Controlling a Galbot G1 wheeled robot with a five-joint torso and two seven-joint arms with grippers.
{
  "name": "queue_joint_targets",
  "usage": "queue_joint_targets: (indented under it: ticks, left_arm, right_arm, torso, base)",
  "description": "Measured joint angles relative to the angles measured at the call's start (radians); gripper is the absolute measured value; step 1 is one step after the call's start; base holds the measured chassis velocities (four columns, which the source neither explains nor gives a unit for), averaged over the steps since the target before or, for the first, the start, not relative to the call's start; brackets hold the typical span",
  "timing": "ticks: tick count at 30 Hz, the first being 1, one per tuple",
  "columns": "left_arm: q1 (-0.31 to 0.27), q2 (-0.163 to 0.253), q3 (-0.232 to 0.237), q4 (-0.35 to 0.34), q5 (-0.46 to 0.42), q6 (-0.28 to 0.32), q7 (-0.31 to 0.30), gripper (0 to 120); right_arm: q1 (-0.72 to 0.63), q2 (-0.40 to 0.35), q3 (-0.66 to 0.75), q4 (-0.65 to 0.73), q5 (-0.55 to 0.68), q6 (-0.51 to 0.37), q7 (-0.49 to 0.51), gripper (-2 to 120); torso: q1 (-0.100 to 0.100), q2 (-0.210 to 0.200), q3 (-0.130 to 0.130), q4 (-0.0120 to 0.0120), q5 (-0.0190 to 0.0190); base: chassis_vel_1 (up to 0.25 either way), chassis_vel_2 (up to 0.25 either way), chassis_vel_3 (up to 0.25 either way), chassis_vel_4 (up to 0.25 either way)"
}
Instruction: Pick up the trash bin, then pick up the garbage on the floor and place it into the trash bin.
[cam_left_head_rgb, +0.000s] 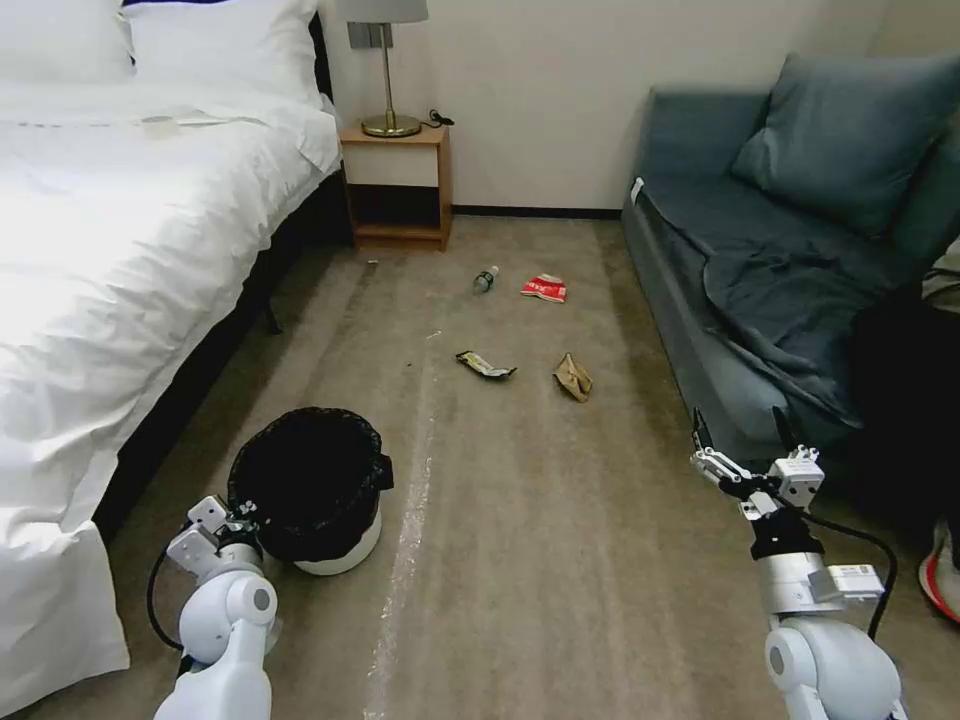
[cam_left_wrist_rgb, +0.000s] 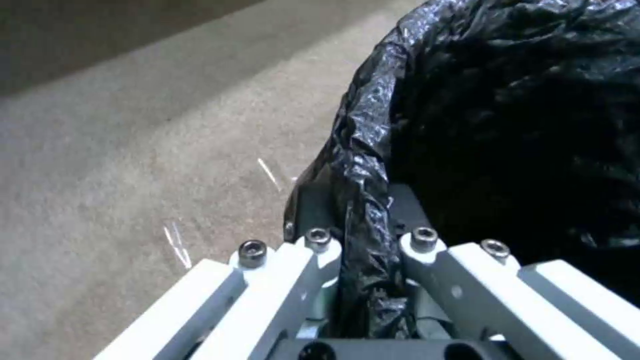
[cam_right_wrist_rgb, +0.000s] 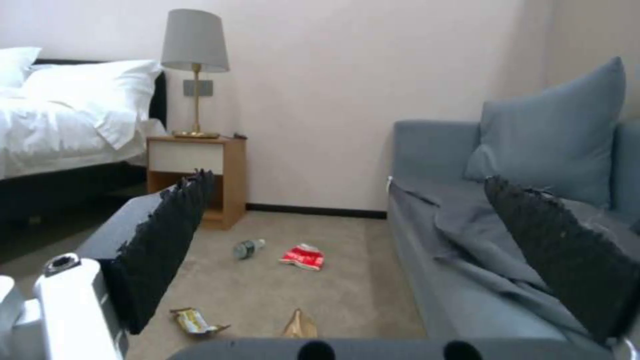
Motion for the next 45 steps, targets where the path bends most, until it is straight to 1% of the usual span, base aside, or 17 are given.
queue_joint_targets:
  ticks: [1,3,5,7,8,11,16,18,19,21,26,27,28,29,31,37,45]
  left_arm:
    - [0.000,0.000,0.000,0.000,0.000,0.000,0.000,5]
    - [0.013,0.006,0.000,-0.035,0.055,0.011,0.013,5]
    - [0.018,0.008,0.001,-0.050,0.073,0.018,0.013,5]
    - [0.028,0.012,0.006,-0.089,0.113,0.038,0.013,4]
    - [0.028,0.012,0.006,-0.089,0.113,0.038,0.013,4]
    - [0.045,0.017,0.018,-0.146,0.171,0.063,0.014,4]
    - [0.059,0.018,0.029,-0.182,0.218,0.064,0.024,4]
    - [0.070,0.018,0.036,-0.204,0.255,0.046,0.039,4]
    - [0.070,0.018,0.036,-0.204,0.255,0.046,0.039,4]
    - [0.083,0.019,0.047,-0.231,0.271,0.038,0.043,4]
    - [0.095,0.020,0.064,-0.266,0.272,0.040,0.042,4]
    - [0.100,0.022,0.071,-0.282,0.271,0.049,0.041,4]
    - [0.109,0.024,0.083,-0.306,0.270,0.075,0.038,4]
    - [0.109,0.024,0.083,-0.306,0.270,0.075,0.038,4]
    - [0.122,0.025,0.097,-0.334,0.269,0.096,0.031,4]
    - [0.128,0.026,0.103,-0.346,0.269,0.109,0.017,4]
    - [0.127,0.028,0.099,-0.345,0.270,0.109,0.013,4]
  right_arm:
    - [0.000,0.000,0.000,0.000,0.000,0.000,0.000,100]
    - [0.001,0.000,-0.003,0.000,0.001,0.000,0.004,100]
    - [0.001,0.000,-0.003,-0.002,0.001,0.000,0.005,100]
    - [0.003,0.001,-0.003,-0.008,0.001,0.002,0.006,100]
    - [0.003,0.001,-0.003,-0.008,0.001,0.002,0.006,100]
    - [0.005,0.002,-0.002,-0.016,0.003,0.010,0.011,100]
    - [0.007,0.004,-0.002,-0.026,0.005,0.023,0.013,100]
    - [0.012,0.006,-0.001,-0.034,0.004,0.038,0.014,100]
    - [0.012,0.006,-0.001,-0.034,0.004,0.038,0.014,100]
    - [0.018,0.010,-0.002,-0.039,0.001,0.053,0.027,100]
    - [0.022,0.011,-0.009,-0.043,-0.004,0.062,0.045,100]
    - [0.024,0.011,-0.014,-0.045,-0.008,0.068,0.050,100]
    - [0.028,0.010,-0.018,-0.050,-0.017,0.075,0.061,100]
    - [0.028,0.010,-0.018,-0.050,-0.017,0.075,0.061,100]
    - [0.033,0.009,-0.018,-0.058,-0.025,0.088,0.073,100]
    - [0.034,0.005,-0.014,-0.081,-0.043,0.127,0.081,100]
    - [0.035,0.004,-0.011,-0.091,-0.048,0.145,0.080,100]
  torso:
    - [0.000,0.000,0.000,0.0000,0.0000]
    - [0.000,0.000,0.000,0.0005,0.0015]
    - [0.000,0.000,0.000,0.0007,0.0013]
    - [0.000,0.000,0.000,0.0007,0.0017]
    - [0.000,0.000,0.000,0.0007,0.0017]
    - [0.000,0.000,-0.001,0.0006,0.0019]
    - [0.000,0.000,-0.001,0.0007,0.0021]
    - [0.000,0.000,-0.001,0.0007,0.0021]
    - [0.000,0.000,-0.001,0.0007,0.0021]
    - [0.000,0.000,-0.001,0.0008,0.0022]
    - [0.000,0.000,-0.001,0.0008,0.0021]
    - [0.000,0.000,-0.001,0.0008,0.0022]
    - [0.000,0.000,-0.001,0.0008,0.0022]
    - [0.000,0.000,-0.001,0.0008,0.0022]
    - [0.000,0.000,-0.001,0.0009,0.0022]
    - [0.000,0.000,-0.001,0.0008,0.0022]
    - [0.000,0.000,-0.001,0.0008,0.0022]
  base:
    - [0.000,0.000,0.000,0.000]
    - [0.000,0.000,0.000,0.000]
    - [0.000,0.000,0.000,0.000]
    - [0.000,0.000,0.000,0.000]
    - [0.000,0.000,0.000,0.000]
    - [0.000,0.000,0.000,0.000]
    - [0.000,0.000,0.000,0.000]
    - [0.000,0.000,0.000,0.000]
    - [0.000,0.000,0.000,0.000]
    - [0.000,0.000,0.000,0.000]
    - [0.000,0.000,0.000,0.000]
    - [0.000,0.000,0.000,0.000]
    - [0.000,0.000,0.000,0.000]
    - [0.000,0.000,0.000,0.000]
    - [0.000,0.000,0.000,0.000]
    - [0.000,0.000,0.000,0.000]
    - [0.000,0.000,0.000,0.000]
